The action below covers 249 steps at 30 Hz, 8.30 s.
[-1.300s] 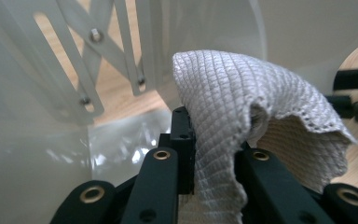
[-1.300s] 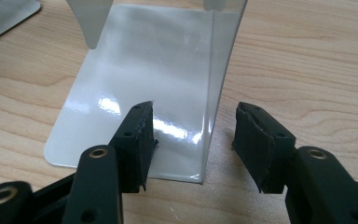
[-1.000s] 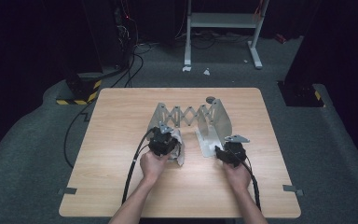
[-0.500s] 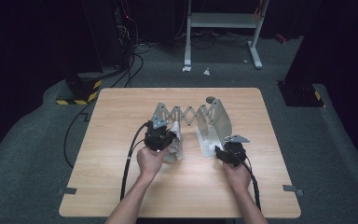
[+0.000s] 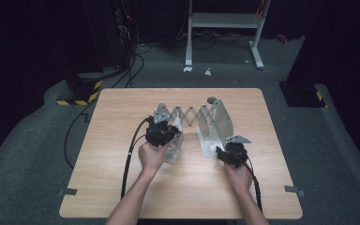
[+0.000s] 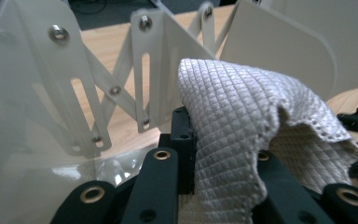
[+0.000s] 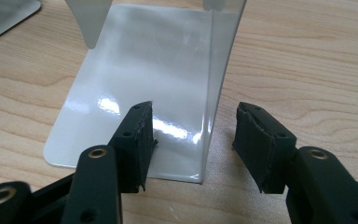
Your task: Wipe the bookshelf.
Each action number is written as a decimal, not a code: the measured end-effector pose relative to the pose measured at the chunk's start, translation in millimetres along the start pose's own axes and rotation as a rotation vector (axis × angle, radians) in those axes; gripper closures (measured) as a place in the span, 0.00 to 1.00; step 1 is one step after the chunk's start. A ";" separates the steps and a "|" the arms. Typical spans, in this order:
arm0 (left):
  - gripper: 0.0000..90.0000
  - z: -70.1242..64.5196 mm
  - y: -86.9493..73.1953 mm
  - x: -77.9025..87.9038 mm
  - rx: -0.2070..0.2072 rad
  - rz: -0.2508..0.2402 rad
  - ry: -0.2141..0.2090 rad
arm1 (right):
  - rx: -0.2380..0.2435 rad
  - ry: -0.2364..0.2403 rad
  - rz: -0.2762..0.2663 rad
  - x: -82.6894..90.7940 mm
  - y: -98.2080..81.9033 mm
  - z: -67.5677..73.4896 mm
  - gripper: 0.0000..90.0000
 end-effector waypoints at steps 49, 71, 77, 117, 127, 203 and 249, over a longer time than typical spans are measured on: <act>0.90 -1.5 4.8 5.6 0.002 -0.042 -0.029 | 0.011 0.007 0.002 0.0 -0.1 1.3 0.53; 0.90 6.0 -17.7 -29.3 -0.013 0.064 0.018 | 0.010 0.011 0.002 0.0 -0.1 1.9 0.53; 0.90 7.4 -32.0 -41.4 -0.023 0.106 0.029 | 0.011 0.011 0.002 0.0 -0.1 2.1 0.53; 0.90 17.1 17.2 -23.2 0.029 0.011 -0.011 | 0.012 0.012 0.002 0.0 -0.1 2.1 0.52; 0.90 16.6 3.9 -37.9 -0.047 0.063 0.074 | 0.012 0.012 0.003 0.0 -0.2 2.2 0.52; 0.90 25.9 31.4 -39.6 0.072 -0.027 0.069 | 0.028 0.030 0.001 -0.4 0.4 5.2 0.57; 0.90 45.7 -0.1 -53.0 0.056 0.077 0.146 | 0.028 0.037 0.004 -0.9 0.7 5.5 0.54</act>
Point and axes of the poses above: each handheld gripper's, and its own axes: x roughly backward along the jaws, y roughly out of its top, z roughly to its left, the point moved 8 cm from there along -x, roughly forward along the jaws, and after that the axes turned 2 degrees about y, right-handed, at the moved point
